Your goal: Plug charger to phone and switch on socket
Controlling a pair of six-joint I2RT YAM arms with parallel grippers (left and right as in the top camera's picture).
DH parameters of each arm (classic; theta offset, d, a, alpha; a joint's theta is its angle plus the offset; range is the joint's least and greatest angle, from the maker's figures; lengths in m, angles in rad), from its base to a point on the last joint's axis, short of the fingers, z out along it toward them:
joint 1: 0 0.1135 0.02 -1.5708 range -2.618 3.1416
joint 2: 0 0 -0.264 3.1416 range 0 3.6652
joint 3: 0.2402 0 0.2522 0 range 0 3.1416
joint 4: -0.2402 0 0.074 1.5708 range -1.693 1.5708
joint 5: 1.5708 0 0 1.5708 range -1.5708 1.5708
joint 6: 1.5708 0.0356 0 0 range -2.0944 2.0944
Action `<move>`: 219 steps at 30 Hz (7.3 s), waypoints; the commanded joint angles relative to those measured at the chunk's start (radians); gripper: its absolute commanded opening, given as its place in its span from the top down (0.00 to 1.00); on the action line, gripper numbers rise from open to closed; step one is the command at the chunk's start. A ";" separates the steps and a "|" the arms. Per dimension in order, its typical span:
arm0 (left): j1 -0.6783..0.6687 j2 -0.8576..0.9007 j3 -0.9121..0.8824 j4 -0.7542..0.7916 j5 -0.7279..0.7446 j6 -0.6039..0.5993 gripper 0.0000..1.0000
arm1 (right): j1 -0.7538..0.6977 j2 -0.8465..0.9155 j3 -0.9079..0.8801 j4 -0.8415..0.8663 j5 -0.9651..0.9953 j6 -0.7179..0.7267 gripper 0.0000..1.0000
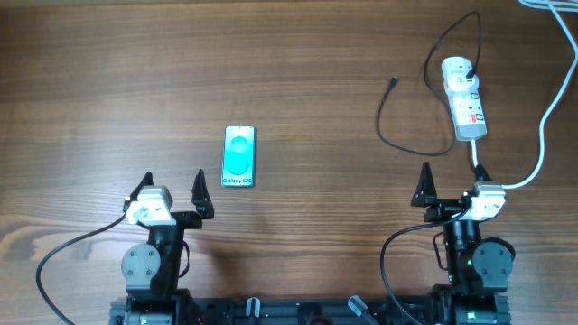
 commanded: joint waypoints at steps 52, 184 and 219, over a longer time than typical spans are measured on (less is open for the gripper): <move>-0.003 -0.003 -0.006 -0.001 0.011 0.020 0.00 | -0.006 -0.006 -0.002 0.000 -0.017 -0.009 0.00; -0.322 1.915 0.936 -0.371 -0.075 -0.082 0.00 | -0.006 -0.006 -0.002 0.000 -0.017 -0.009 0.00; -0.322 1.921 0.936 -0.401 -0.281 -0.082 0.00 | -0.006 -0.006 -0.002 0.000 -0.017 -0.009 0.00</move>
